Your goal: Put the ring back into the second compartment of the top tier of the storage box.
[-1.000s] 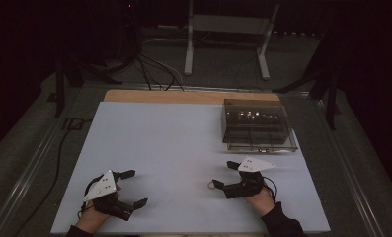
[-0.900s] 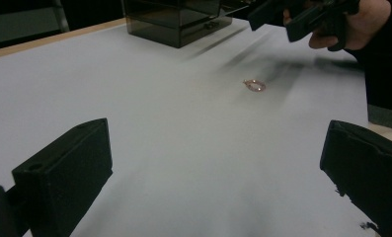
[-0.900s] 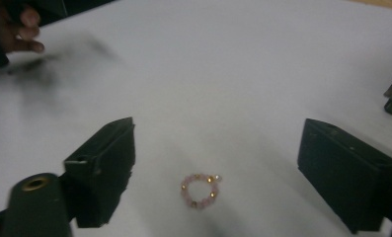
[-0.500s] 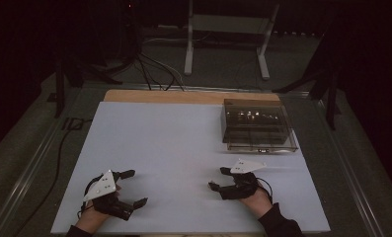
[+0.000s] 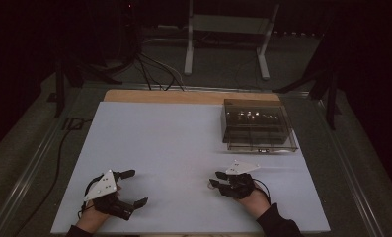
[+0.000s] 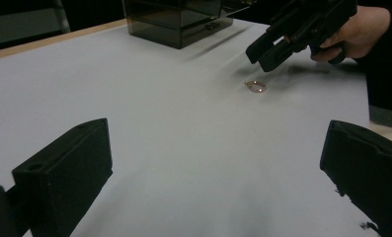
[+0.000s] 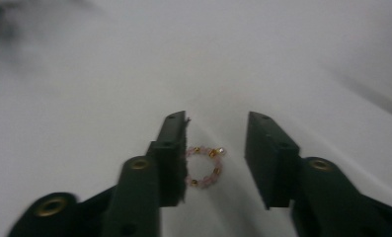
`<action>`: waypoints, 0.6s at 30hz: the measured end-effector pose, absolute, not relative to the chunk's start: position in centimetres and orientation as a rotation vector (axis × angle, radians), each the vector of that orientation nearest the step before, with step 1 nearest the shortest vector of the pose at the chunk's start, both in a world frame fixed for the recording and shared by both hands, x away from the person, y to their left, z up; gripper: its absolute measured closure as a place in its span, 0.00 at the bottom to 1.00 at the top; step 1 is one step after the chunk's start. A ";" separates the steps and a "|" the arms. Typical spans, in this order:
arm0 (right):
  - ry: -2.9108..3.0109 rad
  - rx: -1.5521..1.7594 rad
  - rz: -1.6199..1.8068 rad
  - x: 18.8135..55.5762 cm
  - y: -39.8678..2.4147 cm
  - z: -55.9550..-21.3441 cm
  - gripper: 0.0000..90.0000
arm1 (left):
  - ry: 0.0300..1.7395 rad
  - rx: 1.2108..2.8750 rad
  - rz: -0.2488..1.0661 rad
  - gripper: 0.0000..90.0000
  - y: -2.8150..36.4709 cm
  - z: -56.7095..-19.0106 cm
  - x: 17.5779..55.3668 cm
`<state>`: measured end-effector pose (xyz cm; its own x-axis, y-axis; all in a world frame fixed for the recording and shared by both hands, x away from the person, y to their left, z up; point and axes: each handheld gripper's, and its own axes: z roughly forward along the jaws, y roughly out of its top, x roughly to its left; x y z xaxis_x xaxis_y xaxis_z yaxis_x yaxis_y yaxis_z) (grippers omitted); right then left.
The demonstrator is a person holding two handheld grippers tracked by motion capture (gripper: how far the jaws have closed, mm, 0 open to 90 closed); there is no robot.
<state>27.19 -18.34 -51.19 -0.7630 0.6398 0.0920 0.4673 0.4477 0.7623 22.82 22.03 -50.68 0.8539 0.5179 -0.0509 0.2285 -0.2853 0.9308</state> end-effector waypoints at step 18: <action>2.526 0.891 1.101 27.9 -17.6 -53.0 0.85 | 0.559 1.872 0.304 0.01 22.1 -50.7 22.9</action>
<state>27.86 -17.59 -52.97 -0.7833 0.6214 0.0181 0.4362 0.5287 0.7281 22.86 22.07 -50.71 0.8555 0.5147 -0.0570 0.2327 -0.2838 0.9302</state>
